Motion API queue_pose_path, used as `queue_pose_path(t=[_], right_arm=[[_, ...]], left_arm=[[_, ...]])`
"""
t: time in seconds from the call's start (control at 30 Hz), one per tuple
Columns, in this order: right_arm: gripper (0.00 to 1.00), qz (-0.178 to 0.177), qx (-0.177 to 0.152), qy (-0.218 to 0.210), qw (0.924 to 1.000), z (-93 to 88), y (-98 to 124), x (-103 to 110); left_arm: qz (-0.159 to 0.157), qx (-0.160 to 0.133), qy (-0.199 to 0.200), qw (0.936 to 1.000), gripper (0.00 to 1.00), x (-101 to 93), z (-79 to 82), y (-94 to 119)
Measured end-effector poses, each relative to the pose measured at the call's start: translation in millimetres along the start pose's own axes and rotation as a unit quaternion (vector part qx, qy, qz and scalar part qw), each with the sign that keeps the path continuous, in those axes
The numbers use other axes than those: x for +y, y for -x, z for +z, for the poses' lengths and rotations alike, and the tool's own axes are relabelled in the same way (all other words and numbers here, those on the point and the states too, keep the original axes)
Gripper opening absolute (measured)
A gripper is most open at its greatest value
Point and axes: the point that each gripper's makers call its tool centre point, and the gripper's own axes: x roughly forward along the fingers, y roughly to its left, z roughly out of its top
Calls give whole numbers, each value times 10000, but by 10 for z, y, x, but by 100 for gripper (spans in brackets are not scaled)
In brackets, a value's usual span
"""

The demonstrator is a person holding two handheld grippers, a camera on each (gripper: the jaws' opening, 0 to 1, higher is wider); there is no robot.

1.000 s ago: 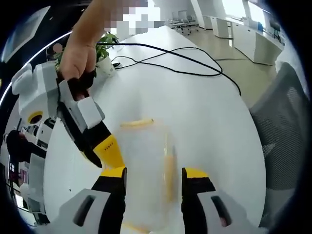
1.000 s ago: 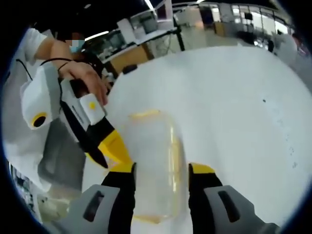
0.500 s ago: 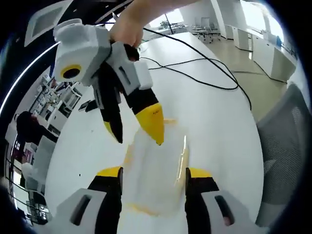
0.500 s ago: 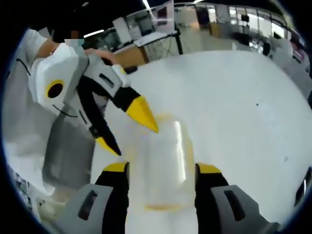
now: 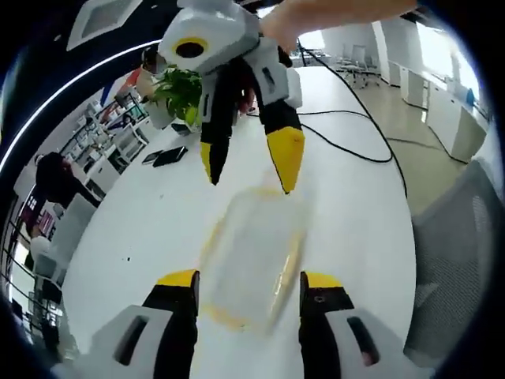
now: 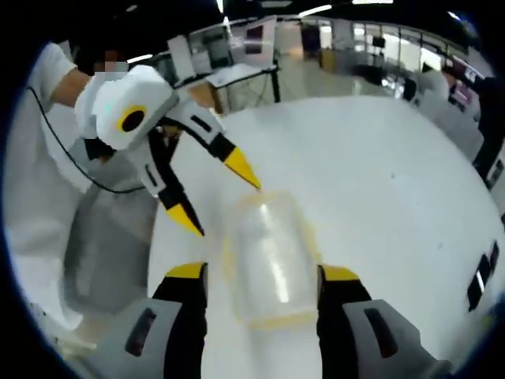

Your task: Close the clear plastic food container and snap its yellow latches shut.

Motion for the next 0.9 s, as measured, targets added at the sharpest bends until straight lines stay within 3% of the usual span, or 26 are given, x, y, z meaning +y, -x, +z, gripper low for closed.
queue_pose_path(t=[0.23,0.43,0.57,0.7,0.9], right_arm=[[55,-580,-457,-214,9970,-72,61,150],[57,-1154,-850,-537,9882,-160,40,185],[57,-1386,-1144,-947,9792,-226,44,229],[57,-1598,-1520,-1465,9643,-271,58,237],[56,-2048,-1714,-1695,9487,-402,69,218]], left_arm=[[305,-144,530,9980,46,96,-94,68],[544,-256,1011,9931,46,130,-199,92],[593,-312,1196,9906,46,117,-235,96],[644,-364,1227,9897,45,94,-253,98],[759,-456,1422,9859,45,102,-332,85]])
